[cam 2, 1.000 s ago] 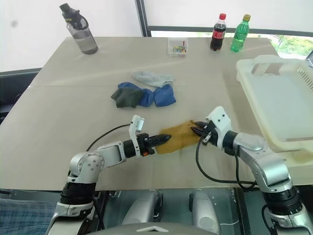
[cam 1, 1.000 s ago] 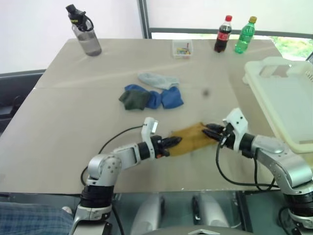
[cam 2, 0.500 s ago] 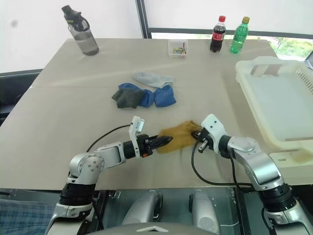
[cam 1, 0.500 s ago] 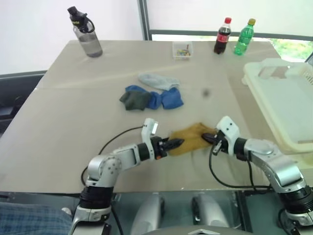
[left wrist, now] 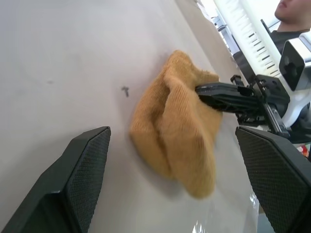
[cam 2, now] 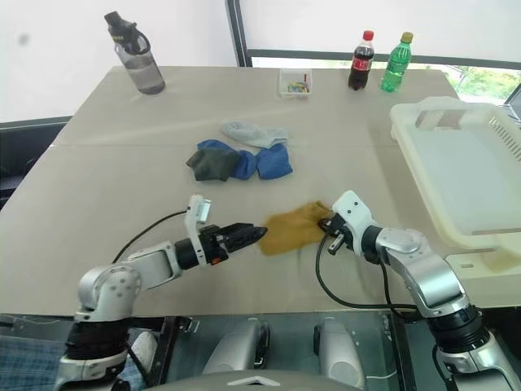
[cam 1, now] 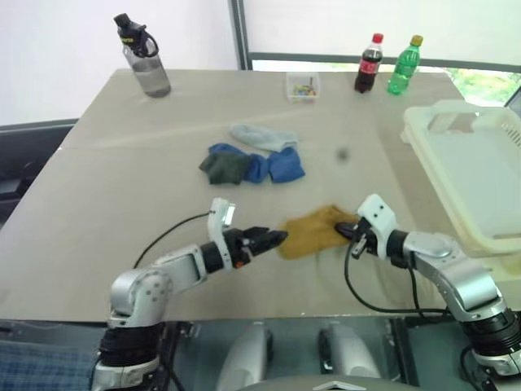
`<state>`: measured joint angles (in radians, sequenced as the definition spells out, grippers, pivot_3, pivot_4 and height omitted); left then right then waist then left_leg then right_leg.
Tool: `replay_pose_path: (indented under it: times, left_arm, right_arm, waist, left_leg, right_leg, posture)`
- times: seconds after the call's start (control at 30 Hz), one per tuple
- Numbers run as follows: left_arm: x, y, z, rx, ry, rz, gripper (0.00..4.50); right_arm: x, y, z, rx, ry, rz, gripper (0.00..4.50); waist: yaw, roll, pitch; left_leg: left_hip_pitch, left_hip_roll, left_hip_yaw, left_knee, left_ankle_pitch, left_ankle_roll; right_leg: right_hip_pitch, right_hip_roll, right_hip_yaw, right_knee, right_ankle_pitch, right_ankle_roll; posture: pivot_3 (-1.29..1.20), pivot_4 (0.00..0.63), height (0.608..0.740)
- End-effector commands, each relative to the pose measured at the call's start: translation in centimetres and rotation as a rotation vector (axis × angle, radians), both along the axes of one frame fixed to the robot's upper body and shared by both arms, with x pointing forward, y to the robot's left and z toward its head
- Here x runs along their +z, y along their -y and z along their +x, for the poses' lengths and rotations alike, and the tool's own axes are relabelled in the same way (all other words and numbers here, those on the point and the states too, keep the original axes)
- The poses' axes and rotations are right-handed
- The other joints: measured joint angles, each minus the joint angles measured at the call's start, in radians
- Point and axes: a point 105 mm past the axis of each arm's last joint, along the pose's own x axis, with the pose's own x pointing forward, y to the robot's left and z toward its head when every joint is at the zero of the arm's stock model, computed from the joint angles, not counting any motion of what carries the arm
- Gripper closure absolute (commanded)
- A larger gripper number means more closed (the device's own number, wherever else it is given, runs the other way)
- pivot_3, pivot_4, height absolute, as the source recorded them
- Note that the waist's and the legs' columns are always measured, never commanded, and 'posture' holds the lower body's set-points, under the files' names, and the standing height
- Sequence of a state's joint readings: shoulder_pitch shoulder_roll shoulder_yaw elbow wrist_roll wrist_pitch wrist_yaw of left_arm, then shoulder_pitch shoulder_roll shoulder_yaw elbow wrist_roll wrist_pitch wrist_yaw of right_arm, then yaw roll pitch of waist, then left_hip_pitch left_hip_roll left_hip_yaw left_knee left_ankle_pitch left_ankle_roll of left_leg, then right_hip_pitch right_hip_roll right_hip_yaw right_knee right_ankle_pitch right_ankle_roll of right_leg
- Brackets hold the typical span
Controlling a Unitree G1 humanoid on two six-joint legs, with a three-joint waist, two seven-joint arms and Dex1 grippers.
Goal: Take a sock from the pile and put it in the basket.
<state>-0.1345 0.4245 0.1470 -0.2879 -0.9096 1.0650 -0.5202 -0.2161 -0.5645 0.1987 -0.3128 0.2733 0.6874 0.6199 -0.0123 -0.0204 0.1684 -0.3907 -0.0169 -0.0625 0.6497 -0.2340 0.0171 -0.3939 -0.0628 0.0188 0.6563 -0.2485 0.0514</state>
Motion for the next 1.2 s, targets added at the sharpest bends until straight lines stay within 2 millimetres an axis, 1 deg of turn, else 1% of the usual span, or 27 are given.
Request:
replay_pose_path:
  times: [0.03, 0.27, 0.37, 0.53, 0.67, 0.77, 0.9, 1.03, 1.1, 1.2]
  left_arm:
    - [-1.6, -0.3, -0.5, 0.002, -0.074, 0.052, 0.11]
    - [-2.6, 2.6, 0.3, -0.064, -0.131, 0.06, 0.11]
    - [-2.9, 4.4, 0.9, -0.099, -0.156, 0.031, 0.11]
    - [-3.5, 5.7, 1.1, -0.136, -0.203, 0.003, 0.11]
    - [-3.9, 6.2, 1.3, -0.161, -0.231, -0.027, 0.11]
    - [-2.9, 6.6, 1.1, -0.217, -0.244, -0.118, 0.11]
    - [-1.7, 6.8, 0.7, -0.277, -0.266, -0.215, 0.11]
    - [-1.9, 6.8, -0.6, -0.339, -0.3, -0.209, 0.11]
    - [-2.1, 6.6, -0.6, -0.329, -0.303, -0.187, 0.11]
    - [-2.2, 6.2, -0.5, -0.316, -0.31, -0.185, 0.11]
  right_arm:
    - [-2.2, 0.5, -0.6, -0.026, -0.089, -0.044, 4.5]
    - [-2.1, 0.1, -0.6, -0.02, -0.09, -0.039, 4.5]
    - [-2.1, -0.1, -0.7, -0.023, -0.09, -0.035, 4.5]
    - [-2.0, -0.2, -0.7, -0.031, -0.089, -0.031, 4.5]
    - [-2.0, -0.3, -0.7, -0.035, -0.089, -0.028, 4.5]
    - [-2.0, -0.4, -0.6, -0.038, -0.087, -0.027, 4.5]
    - [-1.8, -0.4, -0.4, -0.042, -0.083, -0.025, 4.5]
    - [-1.8, -0.4, -0.4, -0.047, -0.081, -0.025, 4.5]
    - [-1.7, -0.3, -0.4, -0.049, -0.081, -0.025, 4.5]
    - [-1.7, -0.3, -0.4, -0.052, -0.081, -0.025, 4.5]
  waist:
    - [0.0, 0.0, -0.001]
    - [0.004, -0.001, -0.007]
    - [0.007, 0.0, -0.011]
    - [0.006, -0.001, -0.013]
    - [0.007, -0.001, -0.013]
    - [0.006, 0.0, -0.014]
    - [0.003, 0.0, -0.014]
    - [-0.002, 0.0, -0.014]
    - [-0.002, 0.0, -0.014]
    - [-0.002, 0.0, -0.014]
  left_leg:
    - [0.0, 0.0, 0.0, 0.0, 0.0, 0.0]
    - [0.0, 0.0, 0.0, 0.0, 0.0, 0.0]
    - [0.0, 0.0, 0.0, 0.0, 0.0, 0.0]
    - [0.003, -0.001, 0.0, 0.0, 0.0, 0.0]
    - [0.007, -0.001, -0.002, -0.002, 0.0, 0.0]
    - [0.007, 0.0, -0.002, -0.003, 0.0, 0.0]
    - [0.007, 0.0, -0.002, -0.007, 0.0, 0.0]
    - [0.007, 0.0, -0.002, -0.011, 0.0, 0.0]
    - [0.007, 0.0, -0.002, -0.013, 0.0, 0.0]
    - [0.007, 0.0, -0.002, -0.014, 0.0, 0.0]
  right_leg:
    - [0.0, 0.0, 0.0, 0.0, 0.0, 0.0]
    - [0.001, 0.0, 0.0, 0.0, 0.0, 0.001]
    - [0.001, 0.0, 0.0, -0.001, -0.001, 0.001]
    - [0.003, 0.0, -0.001, -0.002, -0.001, 0.001]
    - [0.008, 0.0, -0.002, -0.005, -0.001, 0.002]
    - [0.01, 0.0, -0.003, -0.01, -0.001, 0.002]
    - [0.01, -0.001, -0.003, -0.013, -0.001, 0.002]
    - [0.009, -0.001, -0.003, -0.014, -0.001, 0.002]
    - [0.009, 0.0, -0.002, -0.015, 0.001, 0.005]
    - [0.008, 0.0, -0.002, -0.015, 0.0, 0.004]
  posture:
    - [0.0, 0.15, 0.74]
    - [0.0, 0.15, 0.74]
    - [0.0, 0.15, 0.74]
    - [0.0, 0.15, 0.74]
    - [0.0, 0.15, 0.74]
    - [0.0, 0.15, 0.74]
    - [0.0, 0.15, 0.74]
    - [0.0, 0.15, 0.74]
    - [0.0, 0.15, 0.74]
    - [0.0, 0.15, 0.74]
